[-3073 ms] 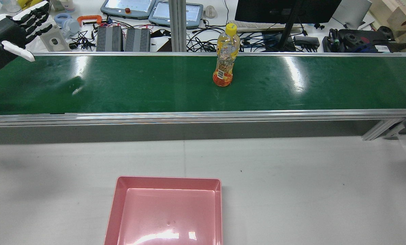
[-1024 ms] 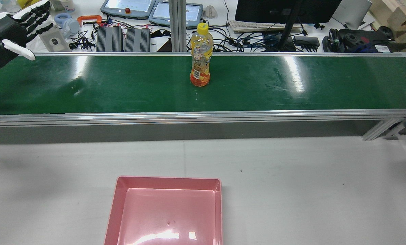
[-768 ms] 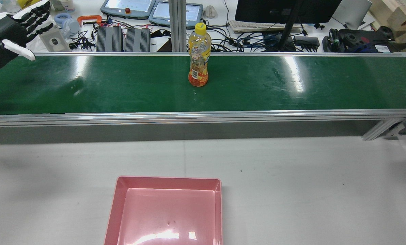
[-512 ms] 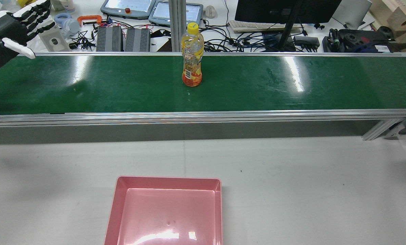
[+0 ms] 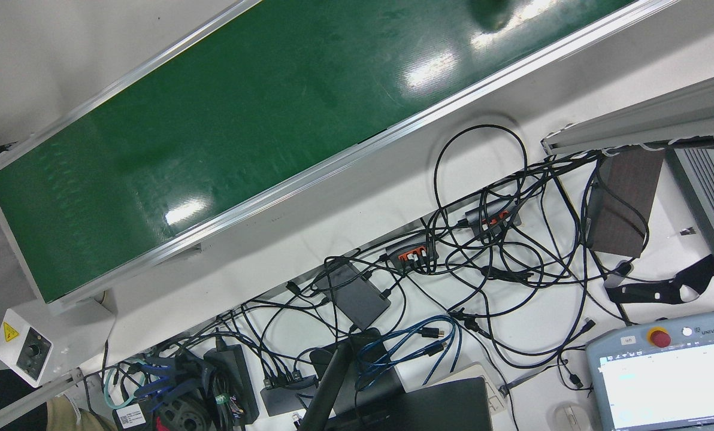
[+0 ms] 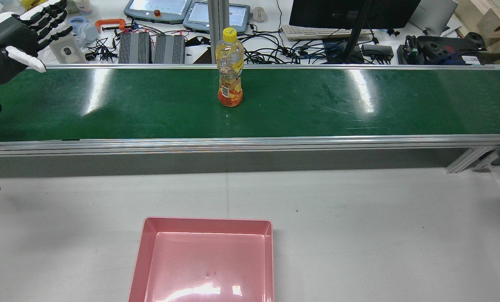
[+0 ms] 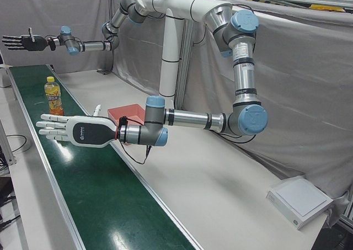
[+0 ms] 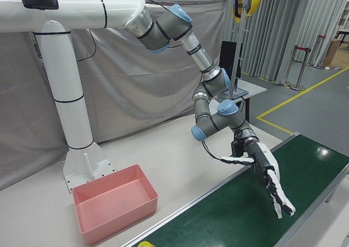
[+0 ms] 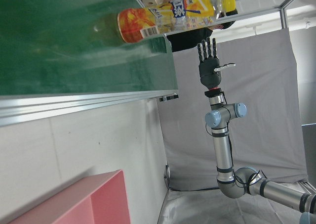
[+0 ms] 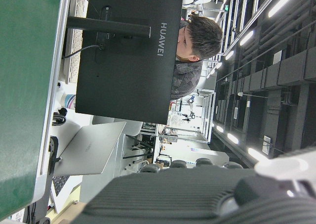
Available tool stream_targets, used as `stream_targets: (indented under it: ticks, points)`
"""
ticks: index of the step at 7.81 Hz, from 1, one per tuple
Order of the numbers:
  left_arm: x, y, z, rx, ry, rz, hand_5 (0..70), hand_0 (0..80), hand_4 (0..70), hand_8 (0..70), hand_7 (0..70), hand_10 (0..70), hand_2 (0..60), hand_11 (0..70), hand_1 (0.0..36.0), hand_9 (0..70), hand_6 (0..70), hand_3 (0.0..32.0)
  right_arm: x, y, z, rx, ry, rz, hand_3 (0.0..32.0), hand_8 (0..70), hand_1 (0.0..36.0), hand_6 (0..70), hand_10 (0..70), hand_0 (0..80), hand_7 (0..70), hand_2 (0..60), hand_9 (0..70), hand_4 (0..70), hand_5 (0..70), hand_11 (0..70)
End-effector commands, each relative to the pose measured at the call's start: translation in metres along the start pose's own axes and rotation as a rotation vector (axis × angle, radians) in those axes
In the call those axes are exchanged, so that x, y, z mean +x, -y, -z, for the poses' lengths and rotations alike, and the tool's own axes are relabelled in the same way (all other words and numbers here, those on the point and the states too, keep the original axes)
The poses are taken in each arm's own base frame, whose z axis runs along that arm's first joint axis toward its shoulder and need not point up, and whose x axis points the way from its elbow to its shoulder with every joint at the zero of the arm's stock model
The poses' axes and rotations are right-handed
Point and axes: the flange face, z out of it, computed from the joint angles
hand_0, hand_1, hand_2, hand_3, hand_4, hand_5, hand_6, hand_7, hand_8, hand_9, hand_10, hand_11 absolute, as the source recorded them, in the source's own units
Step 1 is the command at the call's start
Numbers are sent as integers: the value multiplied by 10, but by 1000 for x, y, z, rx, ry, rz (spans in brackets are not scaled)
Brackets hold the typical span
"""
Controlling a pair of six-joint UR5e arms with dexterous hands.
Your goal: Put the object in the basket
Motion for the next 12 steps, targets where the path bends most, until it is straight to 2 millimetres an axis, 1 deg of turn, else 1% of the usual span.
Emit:
stream_targets:
  ticks: [1,2,3,4,5,7,8,9,10,11,12]
  points:
    - [-30,-80,-56,-42,51,42,62,544,61,0,0,44,0,81,71,4,10,0,0,0,0,0,0,0,0,0,0,0,0,0,0,0,0,0,0,0]
    - [-47,-118,-82,-46,81,56,57,545,59,0,0,51,0,91,73,7,9,0,0,0,0,0,0,0,0,0,0,0,0,0,0,0,0,0,0,0]
    - [-62,-155,-107,-82,96,75,44,526,48,0,0,55,0,96,60,7,6,0,0,0,0,0,0,0,0,0,0,0,0,0,0,0,0,0,0,0]
    - [-63,-169,-120,-82,99,75,37,513,41,0,0,55,0,95,52,9,3,0,0,0,0,0,0,0,0,0,0,0,0,0,0,0,0,0,0,0]
    - [-67,-165,-129,-79,100,75,28,503,36,0,0,60,0,100,44,10,0,0,0,0,0,0,0,0,0,0,0,0,0,0,0,0,0,0,0,0]
    - [-92,-123,-152,-128,78,88,29,493,33,0,0,65,0,106,43,14,0,0,0,0,0,0,0,0,0,0,0,0,0,0,0,0,0,0,0,0]
    - [-94,-120,-157,-144,71,86,24,492,33,0,0,65,0,107,40,18,0,0,0,0,0,0,0,0,0,0,0,0,0,0,0,0,0,0,0,0]
    - [-94,-122,-159,-153,68,86,17,488,31,0,0,62,0,103,37,21,0,0,0,0,0,0,0,0,0,0,0,0,0,0,0,0,0,0,0,0]
    - [-97,-117,-160,-158,66,86,8,485,29,0,0,62,0,101,34,22,0,0,0,0,0,0,0,0,0,0,0,0,0,0,0,0,0,0,0,0]
    - [-101,-113,-168,-161,65,85,6,487,28,0,0,60,0,99,38,22,0,0,0,0,0,0,0,0,0,0,0,0,0,0,0,0,0,0,0,0]
    - [-102,-111,-168,-163,62,67,3,485,28,0,0,61,0,100,37,23,0,0,0,0,0,0,0,0,0,0,0,0,0,0,0,0,0,0,0,0]
